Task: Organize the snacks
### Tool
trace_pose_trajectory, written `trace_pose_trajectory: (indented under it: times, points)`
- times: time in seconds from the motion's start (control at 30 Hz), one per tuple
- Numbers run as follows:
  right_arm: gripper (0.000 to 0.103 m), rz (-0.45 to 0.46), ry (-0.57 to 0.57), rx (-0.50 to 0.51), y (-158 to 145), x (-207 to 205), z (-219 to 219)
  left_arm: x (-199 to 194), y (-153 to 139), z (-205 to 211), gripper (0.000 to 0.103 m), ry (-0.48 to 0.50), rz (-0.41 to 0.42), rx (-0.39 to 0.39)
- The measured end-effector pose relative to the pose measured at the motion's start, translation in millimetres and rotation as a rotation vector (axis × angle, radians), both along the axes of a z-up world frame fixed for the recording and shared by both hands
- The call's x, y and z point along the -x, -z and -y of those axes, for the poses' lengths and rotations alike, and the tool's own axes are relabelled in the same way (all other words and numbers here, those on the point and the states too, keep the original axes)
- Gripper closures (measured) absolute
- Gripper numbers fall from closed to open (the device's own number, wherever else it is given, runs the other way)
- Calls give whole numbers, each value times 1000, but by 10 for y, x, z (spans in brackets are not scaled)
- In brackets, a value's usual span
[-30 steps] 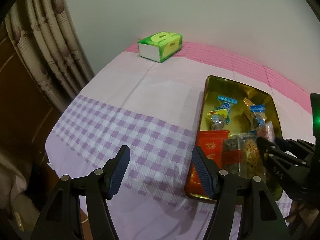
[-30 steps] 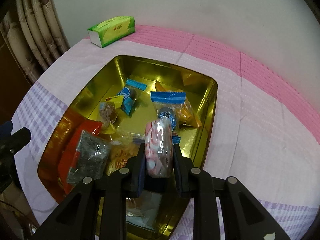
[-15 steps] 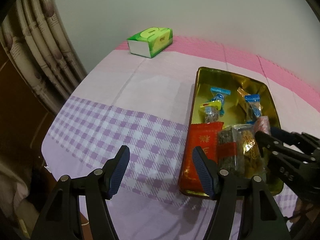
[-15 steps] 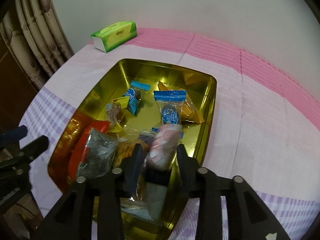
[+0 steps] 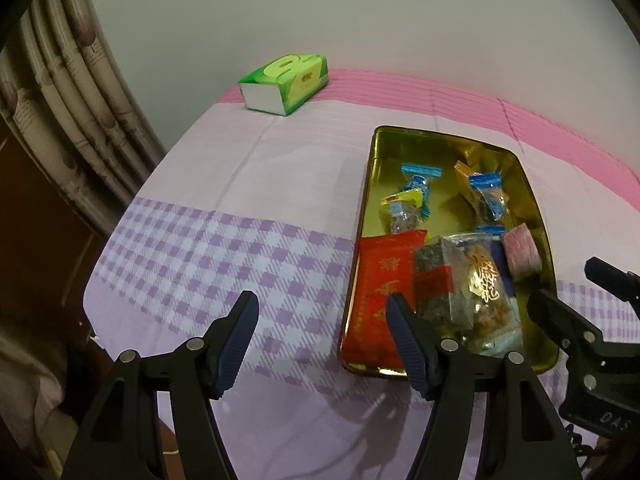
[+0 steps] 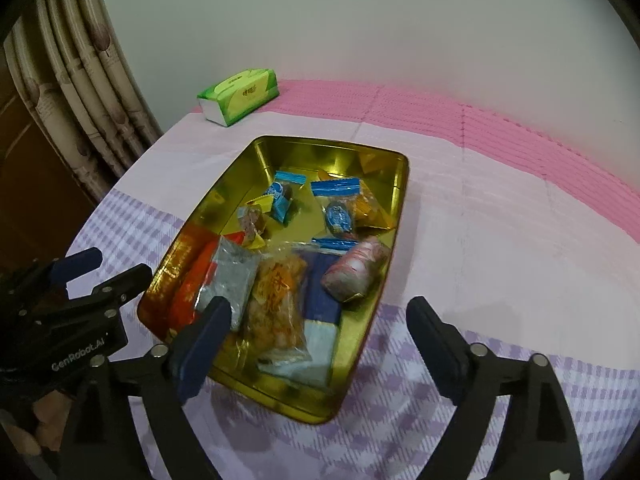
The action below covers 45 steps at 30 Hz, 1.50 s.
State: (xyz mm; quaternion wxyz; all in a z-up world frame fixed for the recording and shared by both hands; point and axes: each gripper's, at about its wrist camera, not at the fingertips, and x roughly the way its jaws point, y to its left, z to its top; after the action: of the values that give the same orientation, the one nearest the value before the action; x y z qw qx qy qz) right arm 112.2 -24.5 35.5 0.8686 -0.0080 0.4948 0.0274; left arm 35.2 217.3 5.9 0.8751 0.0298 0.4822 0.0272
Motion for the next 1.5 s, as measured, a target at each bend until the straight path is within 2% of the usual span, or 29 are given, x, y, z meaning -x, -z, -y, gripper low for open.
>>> trace_pose_trajectory:
  times: [0.23,0.53,1.5]
  points:
    - [11,-19,-6,-19,52,108,11,62,-22,41,35,9,2,-14]
    - [9,-11,-12,9,45,161,-39,96,-34,56,35,16,-1,-2]
    - [8,-32,-35,18,111,189,-134,110,-23,86,35,25,-7,5]
